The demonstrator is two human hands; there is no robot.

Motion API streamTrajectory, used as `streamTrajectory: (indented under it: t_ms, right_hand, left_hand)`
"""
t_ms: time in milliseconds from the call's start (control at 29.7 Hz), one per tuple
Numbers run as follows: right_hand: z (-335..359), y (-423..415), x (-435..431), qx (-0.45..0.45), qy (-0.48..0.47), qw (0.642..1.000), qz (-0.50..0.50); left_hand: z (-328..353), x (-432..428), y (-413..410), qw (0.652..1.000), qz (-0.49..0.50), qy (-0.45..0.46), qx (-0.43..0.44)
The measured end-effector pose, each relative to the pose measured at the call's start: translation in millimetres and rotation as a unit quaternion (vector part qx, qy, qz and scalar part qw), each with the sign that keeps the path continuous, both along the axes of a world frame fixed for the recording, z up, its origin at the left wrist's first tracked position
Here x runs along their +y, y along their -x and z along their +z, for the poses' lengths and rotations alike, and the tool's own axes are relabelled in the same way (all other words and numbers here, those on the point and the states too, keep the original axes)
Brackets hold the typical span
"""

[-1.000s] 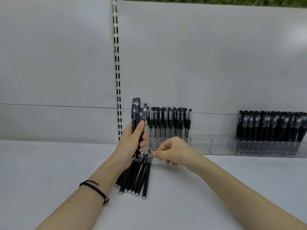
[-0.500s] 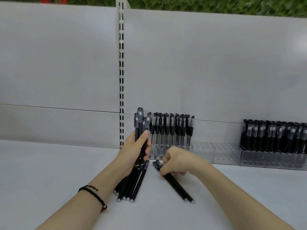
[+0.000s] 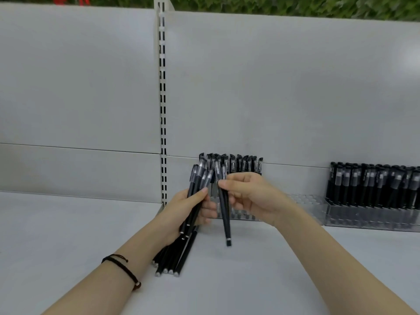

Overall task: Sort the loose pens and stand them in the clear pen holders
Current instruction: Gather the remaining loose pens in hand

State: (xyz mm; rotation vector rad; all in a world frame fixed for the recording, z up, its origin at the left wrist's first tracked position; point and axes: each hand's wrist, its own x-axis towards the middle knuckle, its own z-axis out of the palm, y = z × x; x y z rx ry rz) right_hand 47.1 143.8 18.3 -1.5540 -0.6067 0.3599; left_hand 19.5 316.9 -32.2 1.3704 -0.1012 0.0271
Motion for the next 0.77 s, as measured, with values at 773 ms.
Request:
streamTrajectory:
  t_ms: [773]
  right_hand:
    - [-31.5, 10.3, 31.3, -0.117, 0.215, 0.959, -0.146]
  left_hand:
    - [9.3, 19.5, 0.4, 0.989, 0.13, 0.01, -0.072]
